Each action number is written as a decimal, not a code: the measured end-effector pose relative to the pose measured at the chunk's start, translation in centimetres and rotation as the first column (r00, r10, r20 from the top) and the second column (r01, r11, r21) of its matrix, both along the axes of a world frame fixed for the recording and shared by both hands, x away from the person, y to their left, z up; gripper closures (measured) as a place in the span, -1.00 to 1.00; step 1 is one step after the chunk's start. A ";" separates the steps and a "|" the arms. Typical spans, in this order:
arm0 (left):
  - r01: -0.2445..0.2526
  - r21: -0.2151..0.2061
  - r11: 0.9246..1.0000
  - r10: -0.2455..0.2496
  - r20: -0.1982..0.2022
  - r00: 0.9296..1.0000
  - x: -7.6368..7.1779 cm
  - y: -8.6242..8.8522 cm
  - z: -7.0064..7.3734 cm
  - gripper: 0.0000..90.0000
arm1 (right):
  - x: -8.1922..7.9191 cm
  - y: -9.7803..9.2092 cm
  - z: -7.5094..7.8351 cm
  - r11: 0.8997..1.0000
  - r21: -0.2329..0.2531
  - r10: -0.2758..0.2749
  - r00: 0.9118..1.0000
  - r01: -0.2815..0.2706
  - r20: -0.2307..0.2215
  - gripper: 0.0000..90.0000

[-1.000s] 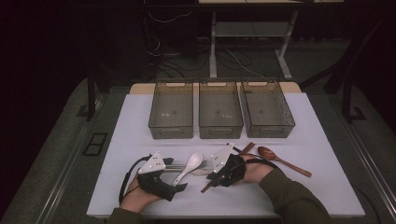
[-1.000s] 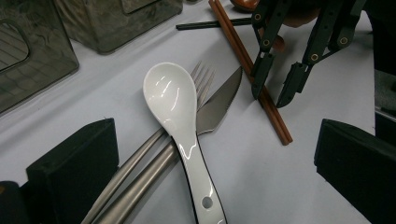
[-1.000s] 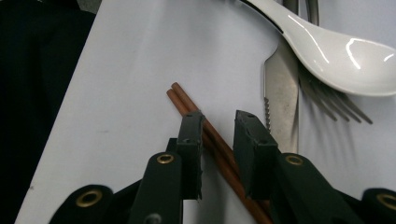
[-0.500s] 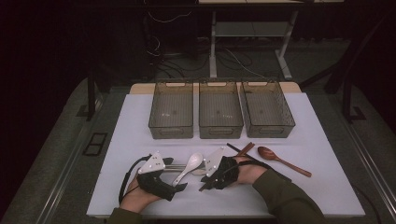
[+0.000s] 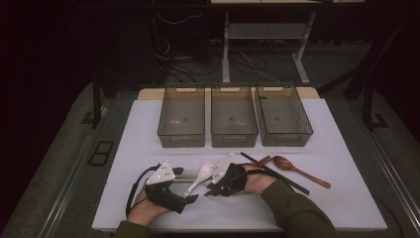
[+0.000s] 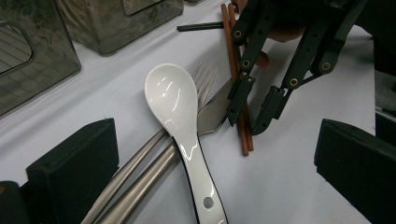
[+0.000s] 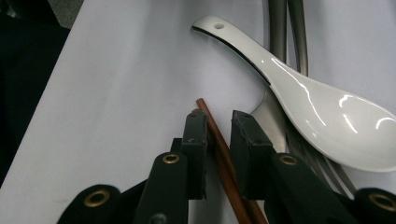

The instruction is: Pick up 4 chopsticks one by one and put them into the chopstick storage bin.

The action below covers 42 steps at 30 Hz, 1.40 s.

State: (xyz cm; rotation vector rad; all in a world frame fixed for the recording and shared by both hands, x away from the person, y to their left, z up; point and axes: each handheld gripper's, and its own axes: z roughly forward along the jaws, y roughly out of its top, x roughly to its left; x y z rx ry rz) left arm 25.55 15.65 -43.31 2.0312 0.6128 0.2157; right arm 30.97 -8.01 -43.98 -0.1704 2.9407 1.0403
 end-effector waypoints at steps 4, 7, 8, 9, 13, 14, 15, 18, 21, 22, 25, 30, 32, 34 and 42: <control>-0.001 -0.001 1.000 0.001 0.000 1.000 0.0 0.0 0.0 -1.00 | 0.0 -0.2 0.2 1.000 0.011 -0.011 1.000 0.011 -0.007 0.52; -0.003 0.003 1.000 0.003 0.000 1.000 0.0 0.0 0.0 -1.00 | 0.1 -0.7 1.0 0.997 0.067 -0.040 0.999 0.042 -0.033 0.41; -0.004 0.004 1.000 0.004 -0.001 1.000 0.0 0.0 0.0 -1.00 | 0.2 -1.0 1.3 0.995 0.086 -0.054 0.997 0.058 -0.047 0.38; -0.004 0.005 1.000 0.004 -0.002 1.000 0.0 0.0 0.0 -1.00 | 0.3 -1.4 1.5 0.992 0.105 -0.071 0.996 0.076 -0.055 0.35; -0.006 0.006 1.000 0.006 -0.007 1.000 0.0 0.0 0.0 -1.00 | 0.3 -3.5 2.3 0.967 0.164 -0.175 0.976 0.195 -0.131 0.13; -0.005 0.007 1.000 0.005 -0.006 1.000 0.1 0.0 0.0 -0.99 | 0.3 -4.1 2.4 0.958 0.177 -0.203 0.969 0.227 -0.141 0.07; -0.003 0.007 1.000 0.004 -0.008 1.000 0.1 0.0 0.0 -0.98 | 0.3 -4.7 2.4 0.948 0.185 -0.236 0.961 0.261 -0.146 0.00; -0.008 0.003 1.000 0.008 -0.012 1.000 0.0 -0.2 0.0 -0.93 | 0.2 -6.5 2.4 0.910 0.213 -0.321 0.929 0.356 -0.183 -0.11; -0.008 0.012 1.000 0.008 -0.014 1.000 0.0 -0.2 0.1 -0.87 | 0.0 -8.4 2.4 0.865 0.237 -0.402 0.894 0.442 -0.201 -0.18; -0.008 0.011 1.000 0.008 -0.014 1.000 0.0 -0.2 0.1 -0.86 | 0.0 -9.1 2.5 0.851 0.247 -0.423 0.884 0.464 -0.200 -0.20; -0.010 0.000 1.000 0.010 -0.011 1.000 0.0 -0.4 0.2 -0.77 | -0.2 -11.2 2.6 0.803 0.275 -0.484 0.848 0.528 -0.217 -0.27; 0.013 0.000 1.000 -0.013 -0.019 1.000 0.3 -1.3 0.4 -0.59 | -0.9 -14.5 2.3 0.726 0.294 -0.582 0.783 0.622 -0.220 -0.37; 0.020 0.002 1.000 -0.020 -0.020 1.000 0.5 -1.8 0.4 -0.56 | -1.2 -15.6 2.2 0.701 0.303 -0.600 0.763 0.646 -0.240 -0.39; 0.028 0.009 1.000 -0.028 -0.021 0.999 0.7 -2.3 0.5 -0.49 | -1.6 -16.5 1.9 0.670 0.317 -0.626 0.741 0.671 -0.243 -0.44; 0.037 -0.002 0.999 -0.037 -0.010 0.999 1.4 -4.6 1.0 -0.21 | -3.2 -18.9 1.0 0.627 0.327 -0.669 0.703 0.708 -0.240 -0.52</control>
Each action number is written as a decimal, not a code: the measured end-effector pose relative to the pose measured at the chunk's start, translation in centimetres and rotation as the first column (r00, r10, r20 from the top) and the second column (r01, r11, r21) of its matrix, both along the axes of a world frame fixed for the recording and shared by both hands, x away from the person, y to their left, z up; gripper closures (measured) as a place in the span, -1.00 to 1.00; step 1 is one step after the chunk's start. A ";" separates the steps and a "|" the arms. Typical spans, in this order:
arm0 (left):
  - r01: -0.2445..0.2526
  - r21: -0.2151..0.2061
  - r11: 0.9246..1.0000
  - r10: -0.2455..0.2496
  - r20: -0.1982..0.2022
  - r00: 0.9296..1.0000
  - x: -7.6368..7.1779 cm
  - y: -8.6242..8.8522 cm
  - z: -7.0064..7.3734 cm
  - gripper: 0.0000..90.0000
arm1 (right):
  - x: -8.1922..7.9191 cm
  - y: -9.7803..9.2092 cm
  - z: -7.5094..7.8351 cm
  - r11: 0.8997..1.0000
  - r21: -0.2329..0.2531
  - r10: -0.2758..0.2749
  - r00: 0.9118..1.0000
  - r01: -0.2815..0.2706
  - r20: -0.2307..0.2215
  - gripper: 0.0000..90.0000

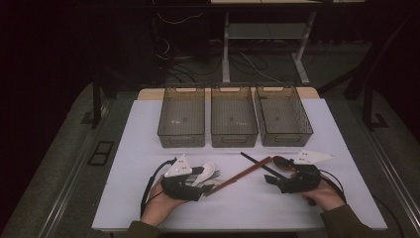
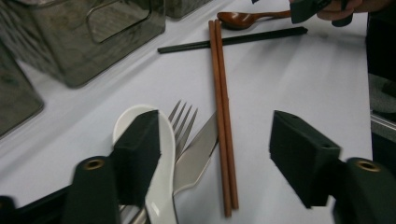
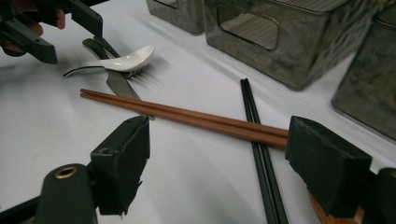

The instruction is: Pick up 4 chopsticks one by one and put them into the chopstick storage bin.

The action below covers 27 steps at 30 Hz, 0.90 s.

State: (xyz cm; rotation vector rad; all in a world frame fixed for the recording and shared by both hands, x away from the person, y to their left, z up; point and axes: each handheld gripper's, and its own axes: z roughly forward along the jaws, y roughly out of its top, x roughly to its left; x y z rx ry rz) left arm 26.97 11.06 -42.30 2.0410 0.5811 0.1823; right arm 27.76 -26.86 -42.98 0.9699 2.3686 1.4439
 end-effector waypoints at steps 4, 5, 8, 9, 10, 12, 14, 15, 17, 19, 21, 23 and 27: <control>0.016 0.004 1.000 -0.016 0.003 1.000 0.5 -1.5 0.1 -0.05 | -0.1 -0.6 -0.1 1.000 0.005 -0.018 1.000 0.018 -0.002 -0.52; 0.021 0.005 1.000 -0.021 0.002 1.000 0.6 -1.9 0.2 -0.02 | 0.0 -0.6 -0.1 1.000 0.012 -0.023 1.000 0.023 0.001 -0.52; 0.028 0.019 0.999 -0.028 -0.005 1.000 1.1 -3.2 0.1 0.10 | 0.1 -0.6 0.0 0.999 0.021 -0.029 1.000 0.029 0.005 -0.52; 0.031 0.025 0.999 -0.030 -0.008 1.000 1.2 -3.6 0.0 0.12 | 0.1 -0.6 0.0 0.999 0.021 -0.027 1.000 0.027 0.004 -0.52; 0.030 0.030 0.999 -0.030 -0.010 1.000 1.4 -4.1 -0.1 0.15 | 0.1 -0.6 0.0 0.999 0.019 -0.028 1.000 0.027 0.003 -0.52; 0.027 0.035 0.999 -0.026 -0.013 1.000 1.7 -5.0 -0.3 0.20 | 0.1 -0.7 0.0 0.999 0.019 -0.029 1.000 0.029 0.006 -0.52; 0.024 0.048 0.999 -0.023 -0.016 1.000 2.1 -5.8 -0.6 0.22 | 0.2 -0.7 0.1 0.999 0.025 -0.034 0.999 0.033 0.004 -0.52; 0.028 0.060 0.998 -0.027 -0.018 0.999 2.3 -6.1 -0.7 0.23 | 0.2 -0.8 0.1 0.999 0.026 -0.036 0.999 0.036 0.003 -0.52; 0.028 0.073 0.997 -0.026 -0.026 0.999 2.6 -6.9 -1.0 0.25 | 0.2 -0.8 0.1 0.999 0.027 -0.037 0.999 0.037 0.002 -0.52; 0.034 0.084 0.996 -0.031 -0.033 0.999 2.9 -7.6 -1.2 0.27 | 0.2 -0.8 0.1 0.999 0.025 -0.036 0.999 0.036 0.002 -0.52; 0.040 0.092 0.995 -0.036 -0.040 0.999 3.1 -8.3 -1.5 0.29 | 0.2 -0.7 0.1 0.999 0.026 -0.032 0.999 0.032 0.005 -0.52; 0.038 0.109 0.993 -0.033 -0.044 0.998 3.3 -9.0 -1.8 0.30 | 0.2 -0.7 0.1 0.999 0.027 -0.034 0.999 0.034 0.005 -0.52; 0.030 0.125 0.992 -0.023 -0.056 0.998 3.6 -9.8 -2.3 0.35 | 0.2 -0.8 0.1 0.999 0.029 -0.035 0.999 0.035 0.003 -0.52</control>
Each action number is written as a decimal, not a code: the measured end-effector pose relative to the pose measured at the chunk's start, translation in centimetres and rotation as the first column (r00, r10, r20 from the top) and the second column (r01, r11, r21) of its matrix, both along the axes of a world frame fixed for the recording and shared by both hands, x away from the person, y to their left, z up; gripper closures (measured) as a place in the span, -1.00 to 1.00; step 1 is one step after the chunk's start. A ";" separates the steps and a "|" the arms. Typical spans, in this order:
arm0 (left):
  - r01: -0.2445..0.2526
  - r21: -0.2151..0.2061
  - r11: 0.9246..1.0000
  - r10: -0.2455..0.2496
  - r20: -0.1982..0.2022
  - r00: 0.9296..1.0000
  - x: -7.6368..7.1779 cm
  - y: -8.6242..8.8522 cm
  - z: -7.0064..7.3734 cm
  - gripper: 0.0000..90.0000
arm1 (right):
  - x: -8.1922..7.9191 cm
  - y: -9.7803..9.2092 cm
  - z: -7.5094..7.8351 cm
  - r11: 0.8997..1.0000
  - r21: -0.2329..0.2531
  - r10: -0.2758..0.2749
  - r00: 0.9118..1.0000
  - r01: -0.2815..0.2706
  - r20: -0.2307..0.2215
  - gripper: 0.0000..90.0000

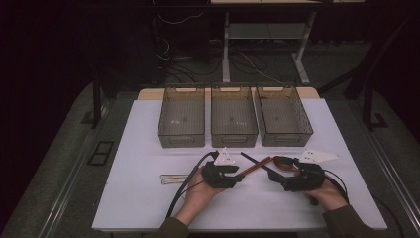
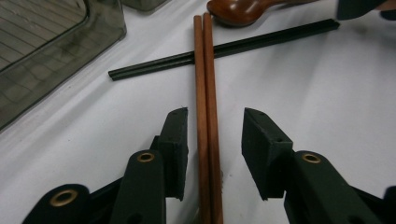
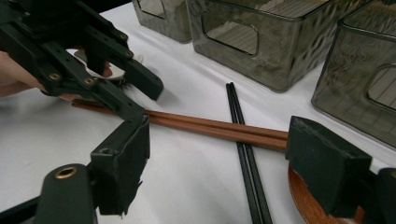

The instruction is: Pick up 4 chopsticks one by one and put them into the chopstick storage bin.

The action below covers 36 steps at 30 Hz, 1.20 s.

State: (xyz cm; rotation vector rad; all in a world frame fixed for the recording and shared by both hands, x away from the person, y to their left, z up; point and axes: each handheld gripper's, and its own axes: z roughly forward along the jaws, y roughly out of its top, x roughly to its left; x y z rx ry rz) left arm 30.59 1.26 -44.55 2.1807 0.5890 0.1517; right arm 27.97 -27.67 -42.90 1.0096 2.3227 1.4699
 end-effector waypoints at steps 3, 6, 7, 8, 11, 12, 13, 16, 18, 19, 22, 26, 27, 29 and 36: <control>0.000 0.031 1.000 0.000 -0.001 1.000 0.2 -0.3 -0.2 0.39 | 0.0 0.0 0.0 1.000 0.000 0.002 1.000 -0.002 0.000 -0.52; -0.002 0.057 0.998 0.002 -0.002 1.000 0.2 -0.5 -0.3 0.42 | 0.0 0.1 0.0 1.000 -0.001 0.003 1.000 -0.003 0.001 -0.52; -0.010 0.054 0.998 0.010 0.003 1.000 0.2 -0.7 -0.4 0.43 | 0.0 0.1 0.0 1.000 -0.002 0.004 1.000 -0.004 0.000 -0.52; -0.005 0.052 0.999 0.005 0.004 1.000 0.2 -0.7 -0.4 0.45 | 0.0 0.1 0.0 1.000 -0.002 0.005 1.000 -0.005 0.001 -0.52; 0.004 0.070 0.998 -0.005 0.009 1.000 0.2 -0.7 -0.4 0.50 | 0.0 0.1 0.0 1.000 -0.001 0.008 1.000 -0.008 0.002 -0.52; 0.004 0.077 0.997 -0.005 0.005 1.000 0.2 -0.8 -0.5 0.52 | 0.0 0.1 0.0 1.000 -0.001 0.008 1.000 -0.008 0.002 -0.52; 0.005 0.084 0.996 -0.005 0.001 1.000 0.2 -0.8 -0.5 0.53 | 0.0 0.1 0.0 1.000 -0.001 0.008 1.000 -0.008 0.001 -0.52; 0.010 0.087 0.996 -0.010 0.000 1.000 0.2 -0.8 -0.5 0.57 | 0.0 0.1 0.0 1.000 0.002 0.007 1.000 -0.007 0.004 -0.52; 0.006 0.087 0.996 -0.006 -0.002 1.000 0.2 -0.8 -0.5 0.63 | -0.1 0.1 0.0 1.000 0.005 0.009 1.000 -0.009 0.003 -0.52; 0.005 0.088 0.996 -0.005 -0.001 1.000 0.2 -0.8 -0.5 0.66 | -0.1 0.1 0.0 1.000 0.005 0.009 1.000 -0.010 0.003 -0.52; 0.003 0.085 0.996 -0.003 -0.004 1.000 0.3 -0.7 -0.6 0.70 | -0.1 0.1 0.0 1.000 0.004 0.012 1.000 -0.012 0.001 -0.52; 0.004 0.079 0.997 -0.003 -0.004 1.000 0.3 -0.7 -0.6 0.70 | -0.1 0.2 0.0 1.000 0.006 0.015 1.000 -0.015 0.001 -0.52; 0.002 0.079 0.997 -0.002 -0.003 1.000 0.3 -0.7 -0.6 0.70 | -0.1 0.2 0.0 1.000 0.007 0.015 1.000 -0.015 0.001 -0.52; 0.002 0.070 0.998 -0.001 -0.011 1.000 0.2 -0.8 -0.6 0.66 | -0.1 0.2 0.0 1.000 0.007 0.016 1.000 -0.016 0.001 -0.52; 0.005 0.091 0.996 -0.006 0.017 1.000 0.1 -0.8 -0.6 0.71 | -0.1 0.2 0.0 1.000 0.007 0.017 1.000 -0.017 0.002 -0.52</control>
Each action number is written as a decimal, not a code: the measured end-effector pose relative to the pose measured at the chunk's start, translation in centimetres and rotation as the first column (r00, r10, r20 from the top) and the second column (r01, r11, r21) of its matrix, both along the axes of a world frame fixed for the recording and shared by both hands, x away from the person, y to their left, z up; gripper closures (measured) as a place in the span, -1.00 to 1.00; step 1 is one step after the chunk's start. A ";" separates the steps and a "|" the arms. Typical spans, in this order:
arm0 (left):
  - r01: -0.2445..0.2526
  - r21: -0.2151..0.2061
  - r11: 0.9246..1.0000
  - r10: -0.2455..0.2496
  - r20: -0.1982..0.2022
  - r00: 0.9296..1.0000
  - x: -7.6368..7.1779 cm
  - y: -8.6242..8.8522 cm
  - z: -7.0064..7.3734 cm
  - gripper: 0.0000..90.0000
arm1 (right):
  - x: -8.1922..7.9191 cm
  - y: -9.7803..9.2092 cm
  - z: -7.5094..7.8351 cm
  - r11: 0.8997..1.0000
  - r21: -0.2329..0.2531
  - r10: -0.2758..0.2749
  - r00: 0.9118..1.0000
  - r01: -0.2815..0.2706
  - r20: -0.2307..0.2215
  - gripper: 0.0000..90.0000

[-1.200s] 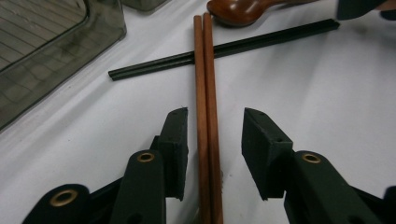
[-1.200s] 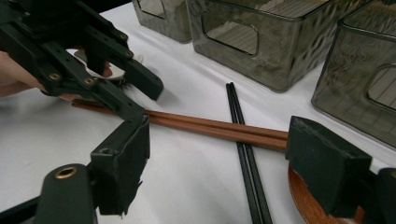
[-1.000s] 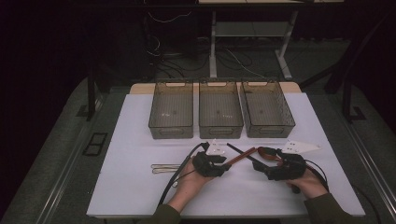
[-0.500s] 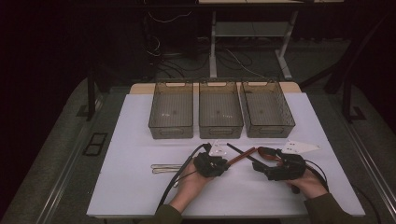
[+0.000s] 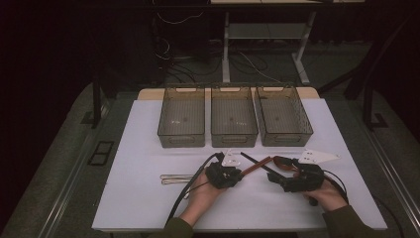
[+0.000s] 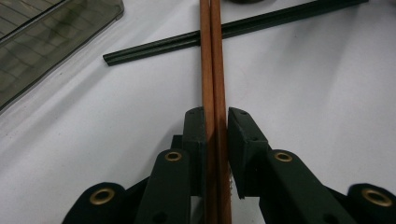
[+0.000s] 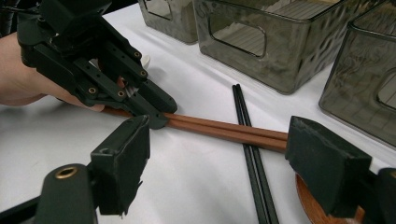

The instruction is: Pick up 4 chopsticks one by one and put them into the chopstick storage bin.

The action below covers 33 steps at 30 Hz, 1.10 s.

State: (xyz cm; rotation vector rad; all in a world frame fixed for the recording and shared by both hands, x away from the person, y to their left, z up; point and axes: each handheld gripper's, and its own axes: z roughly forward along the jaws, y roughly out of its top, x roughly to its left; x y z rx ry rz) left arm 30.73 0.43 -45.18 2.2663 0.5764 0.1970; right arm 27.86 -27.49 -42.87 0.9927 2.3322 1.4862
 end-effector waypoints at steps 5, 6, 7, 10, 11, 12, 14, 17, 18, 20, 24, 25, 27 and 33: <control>0.001 -0.002 1.000 -0.001 0.010 1.000 -0.1 0.0 0.0 0.72 | 0.0 0.0 0.0 1.000 0.004 0.002 1.000 -0.002 0.000 -0.52; 0.000 -0.002 1.000 0.000 0.009 1.000 -0.1 -0.1 0.0 0.72 | 0.0 0.0 0.0 1.000 0.003 0.001 1.000 -0.001 -0.001 -0.52; 0.001 -0.001 1.000 -0.001 0.009 1.000 -0.2 0.0 0.0 0.72 | 0.0 -0.1 0.1 1.000 0.004 0.002 1.000 -0.002 -0.001 -0.52; 0.006 0.000 1.000 -0.006 0.011 1.000 -0.3 0.0 0.0 0.72 | 0.0 -0.1 0.1 1.000 0.010 0.003 1.000 -0.003 0.000 -0.52; 0.008 0.000 1.000 -0.008 0.009 1.000 -0.4 0.0 0.0 0.72 | 0.0 -0.1 0.1 1.000 0.010 0.003 1.000 -0.003 -0.001 -0.52; 0.011 0.004 1.000 -0.011 0.011 1.000 -0.5 0.1 0.1 0.72 | 0.0 -0.1 0.1 1.000 0.011 0.003 1.000 -0.003 -0.001 -0.52; 0.012 0.005 1.000 -0.013 0.004 1.000 -0.6 0.2 0.1 0.72 | 0.0 -0.1 0.1 1.000 0.013 0.003 1.000 -0.003 0.000 -0.52; 0.014 0.002 1.000 -0.014 -0.001 1.000 -1.1 0.3 0.2 0.72 | 0.0 -0.2 0.1 1.000 0.014 0.002 1.000 -0.002 0.000 -0.52; 0.019 0.007 1.000 -0.019 -0.001 1.000 -1.3 0.4 0.3 0.72 | 0.0 -0.2 0.1 1.000 0.015 0.002 1.000 -0.002 0.000 -0.52; 0.018 -0.002 1.000 -0.018 -0.003 1.000 -1.6 0.5 0.4 0.72 | 0.0 -0.2 0.1 1.000 0.014 0.002 1.000 -0.002 0.000 -0.52; 0.031 0.004 1.000 -0.031 -0.001 1.000 -2.3 1.0 0.8 0.72 | 0.0 -0.3 0.2 1.000 0.018 0.001 1.000 -0.001 0.001 -0.52; 0.037 0.012 0.999 -0.037 -0.003 0.999 -2.5 1.2 0.9 0.72 | 0.0 -0.3 0.2 1.000 0.018 0.002 1.000 -0.002 0.001 -0.52; 0.031 0.003 1.000 -0.031 -0.005 1.000 -2.8 1.6 0.9 0.72 | 0.1 -0.3 0.2 1.000 0.021 -0.001 1.000 0.001 0.003 -0.52; 0.054 -0.001 0.999 -0.055 -0.033 0.998 -3.9 2.5 0.9 0.72 | 0.1 -0.3 0.2 1.000 0.023 -0.002 1.000 0.002 0.004 -0.52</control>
